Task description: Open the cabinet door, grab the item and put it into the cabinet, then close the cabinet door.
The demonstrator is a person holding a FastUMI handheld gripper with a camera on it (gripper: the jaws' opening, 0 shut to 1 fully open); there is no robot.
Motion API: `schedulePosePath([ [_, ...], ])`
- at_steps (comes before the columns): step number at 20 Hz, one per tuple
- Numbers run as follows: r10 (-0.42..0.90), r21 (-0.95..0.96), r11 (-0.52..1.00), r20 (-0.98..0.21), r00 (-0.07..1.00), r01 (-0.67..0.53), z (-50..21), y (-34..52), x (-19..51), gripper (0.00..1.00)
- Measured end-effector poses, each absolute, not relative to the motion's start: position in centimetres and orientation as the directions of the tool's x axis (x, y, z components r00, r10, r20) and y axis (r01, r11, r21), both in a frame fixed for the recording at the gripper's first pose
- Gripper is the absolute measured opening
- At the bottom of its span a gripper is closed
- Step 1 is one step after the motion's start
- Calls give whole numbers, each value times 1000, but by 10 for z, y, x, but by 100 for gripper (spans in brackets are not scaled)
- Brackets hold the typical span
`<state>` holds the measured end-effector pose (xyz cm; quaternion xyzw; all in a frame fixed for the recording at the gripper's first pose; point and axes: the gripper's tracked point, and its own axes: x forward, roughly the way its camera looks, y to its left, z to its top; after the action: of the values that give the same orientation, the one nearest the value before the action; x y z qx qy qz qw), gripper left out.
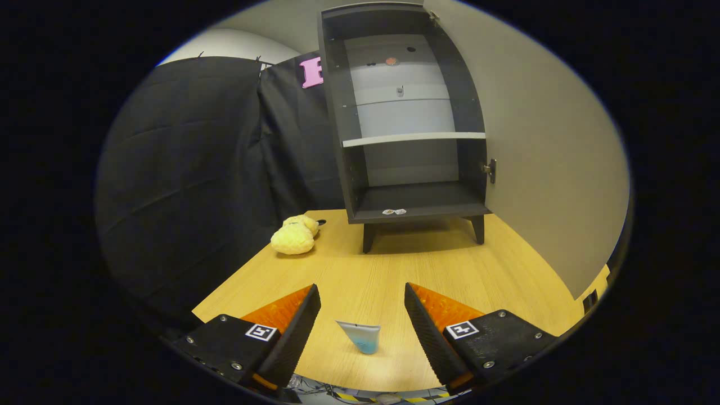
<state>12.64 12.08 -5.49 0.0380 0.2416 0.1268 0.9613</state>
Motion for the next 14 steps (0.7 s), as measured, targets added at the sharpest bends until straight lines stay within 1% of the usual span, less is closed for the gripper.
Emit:
schedulePosePath([
  [5, 263, 128, 964, -530, 806, -231, -75, 124, 115, 93],
  [9, 244, 130, 969, -604, 759, -208, -91, 124, 103, 91],
  [13, 214, 127, 977, -657, 723, -173, -103, 120, 92, 82],
  [14, 208, 127, 978, -665, 718, -166, -105, 119, 91, 79],
])
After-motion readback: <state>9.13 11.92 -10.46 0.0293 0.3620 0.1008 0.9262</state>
